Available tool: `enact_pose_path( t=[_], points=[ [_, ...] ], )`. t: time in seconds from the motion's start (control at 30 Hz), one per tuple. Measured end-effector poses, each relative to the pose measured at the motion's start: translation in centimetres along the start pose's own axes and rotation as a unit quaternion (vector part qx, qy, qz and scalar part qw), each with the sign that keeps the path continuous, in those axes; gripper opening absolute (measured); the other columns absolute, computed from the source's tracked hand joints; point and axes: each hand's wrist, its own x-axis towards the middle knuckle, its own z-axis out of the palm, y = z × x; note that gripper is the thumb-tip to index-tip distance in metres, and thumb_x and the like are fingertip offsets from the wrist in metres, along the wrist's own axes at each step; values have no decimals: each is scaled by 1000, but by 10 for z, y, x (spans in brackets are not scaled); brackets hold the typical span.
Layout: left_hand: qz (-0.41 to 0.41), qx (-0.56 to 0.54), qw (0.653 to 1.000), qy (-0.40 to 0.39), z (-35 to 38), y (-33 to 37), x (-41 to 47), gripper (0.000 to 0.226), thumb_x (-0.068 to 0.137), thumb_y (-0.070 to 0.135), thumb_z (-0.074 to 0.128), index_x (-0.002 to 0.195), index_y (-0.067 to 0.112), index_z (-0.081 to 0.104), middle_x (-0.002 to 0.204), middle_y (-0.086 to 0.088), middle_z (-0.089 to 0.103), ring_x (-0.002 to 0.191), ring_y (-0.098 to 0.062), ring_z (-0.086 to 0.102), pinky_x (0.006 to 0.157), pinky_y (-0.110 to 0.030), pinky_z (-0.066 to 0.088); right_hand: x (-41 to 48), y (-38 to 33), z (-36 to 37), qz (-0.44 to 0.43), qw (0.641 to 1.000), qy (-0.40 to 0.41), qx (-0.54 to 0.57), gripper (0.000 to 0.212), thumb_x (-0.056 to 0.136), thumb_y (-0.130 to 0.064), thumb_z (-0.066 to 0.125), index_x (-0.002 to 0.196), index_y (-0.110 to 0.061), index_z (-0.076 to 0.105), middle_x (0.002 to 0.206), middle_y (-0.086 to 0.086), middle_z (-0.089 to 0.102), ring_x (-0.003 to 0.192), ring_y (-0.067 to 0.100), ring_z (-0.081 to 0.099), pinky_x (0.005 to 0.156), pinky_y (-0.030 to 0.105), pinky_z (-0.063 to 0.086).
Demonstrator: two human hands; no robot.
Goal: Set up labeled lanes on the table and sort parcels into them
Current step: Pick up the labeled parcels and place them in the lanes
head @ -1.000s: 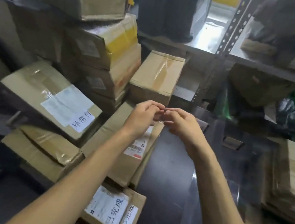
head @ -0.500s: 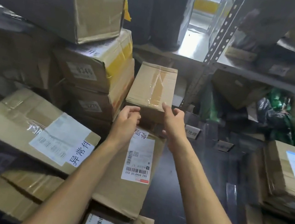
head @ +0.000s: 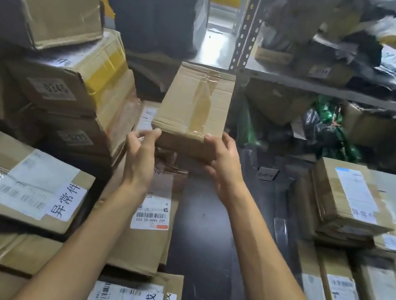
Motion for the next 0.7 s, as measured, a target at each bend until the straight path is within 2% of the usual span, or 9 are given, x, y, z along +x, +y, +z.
enact_pose_path(
  t=[0.07,0.13,0.2,0.27,0.33,0.4,0.47,0.57,0.7],
  points=[
    [11,-26,1000,-11,20,2,-12,39,92,49,52,118,21,52,109,3,60,114,-27,64,89,-38,54,-16,-6,-37,-3,999,3,48,62,69,-47,67,126,-24,59,135,9,59,125,27,57,63,27,58],
    [-3,-28,997,-77,46,1,-26,36,100,45,47,123,20,59,100,6,71,90,-11,70,69,-25,52,-37,-8,-82,-10,999,4,33,61,63,-52,64,117,-23,62,134,16,60,120,29,60,65,31,59],
    [-28,-13,984,-173,76,-6,-45,48,93,55,54,123,19,63,91,7,77,77,-7,72,66,-25,53,-62,-8,-132,-13,1000,-5,-26,62,63,-55,61,117,-25,60,124,12,64,109,26,65,72,35,60],
    [-63,-9,975,-214,113,-22,-67,84,69,63,77,134,14,58,117,-6,74,102,-21,73,84,-37,58,-87,-6,-182,-12,998,-14,-68,49,73,-51,61,117,-29,57,115,2,66,102,22,68,76,35,58],
    [-87,-6,971,-222,153,-45,-93,102,57,60,83,142,13,51,128,-11,69,109,-25,71,77,-38,59,-107,-3,-235,-10,996,2,-88,25,94,-36,57,117,-28,57,114,-2,65,105,17,66,83,35,56],
    [-119,-1,965,-235,193,-65,-127,101,55,60,77,142,16,49,126,-8,70,109,-25,71,74,-40,61,-125,-2,-291,-31,991,30,-129,19,101,-28,54,119,-22,59,112,-5,65,102,1,63,86,25,51],
    [-147,-16,959,-243,229,-85,-162,101,55,59,77,142,16,50,126,-6,71,110,-26,71,87,-43,61,-141,-4,-345,-57,982,75,-162,31,101,-30,55,129,-18,61,117,-12,65,104,-8,61,90,21,48],
    [-175,-14,950,-257,278,-109,-217,92,60,55,76,138,14,53,127,-8,70,112,-28,70,93,-46,58,-165,-8,-414,-41,984,114,-129,35,104,-29,53,138,-20,58,126,-10,65,114,2,62,90,26,49],
    [-197,1,947,-254,325,-143,-266,48,94,31,63,135,8,50,128,-12,66,105,-25,67,76,-33,55,-185,0,-467,-11,982,109,-152,37,105,-25,53,141,-19,52,124,-3,64,104,3,62,79,15,48]
  ],
)
